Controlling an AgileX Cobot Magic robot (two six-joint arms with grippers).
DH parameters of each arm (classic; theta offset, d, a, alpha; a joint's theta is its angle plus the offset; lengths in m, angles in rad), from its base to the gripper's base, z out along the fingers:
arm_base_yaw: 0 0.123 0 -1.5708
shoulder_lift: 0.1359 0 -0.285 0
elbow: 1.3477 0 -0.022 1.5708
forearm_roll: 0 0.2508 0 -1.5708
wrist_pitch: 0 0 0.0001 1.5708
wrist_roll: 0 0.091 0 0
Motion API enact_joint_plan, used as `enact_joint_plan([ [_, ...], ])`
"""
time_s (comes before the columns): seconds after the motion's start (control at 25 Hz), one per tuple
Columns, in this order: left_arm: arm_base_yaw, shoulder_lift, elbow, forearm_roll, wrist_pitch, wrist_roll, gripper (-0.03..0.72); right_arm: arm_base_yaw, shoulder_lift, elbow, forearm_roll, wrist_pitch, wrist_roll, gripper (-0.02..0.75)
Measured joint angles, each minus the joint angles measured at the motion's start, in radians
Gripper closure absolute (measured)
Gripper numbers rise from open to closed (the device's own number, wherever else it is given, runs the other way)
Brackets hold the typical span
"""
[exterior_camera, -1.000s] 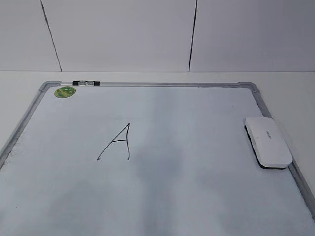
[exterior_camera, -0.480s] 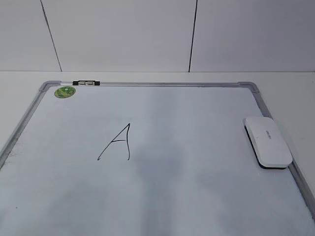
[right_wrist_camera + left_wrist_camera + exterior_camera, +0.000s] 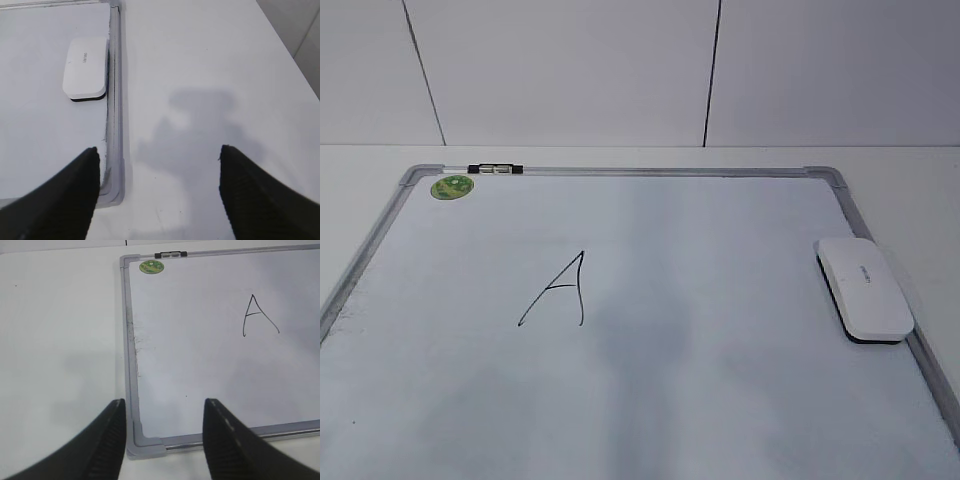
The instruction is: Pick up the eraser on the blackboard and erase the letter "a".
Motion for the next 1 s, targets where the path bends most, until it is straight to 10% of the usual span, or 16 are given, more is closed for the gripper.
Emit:
enact_joint_plan([
  [1.0,0.000,0.000,0.000,0.000,0.000,0.000,0.317,0.000,0.000,0.000,0.000,0.000,0.000,0.146],
])
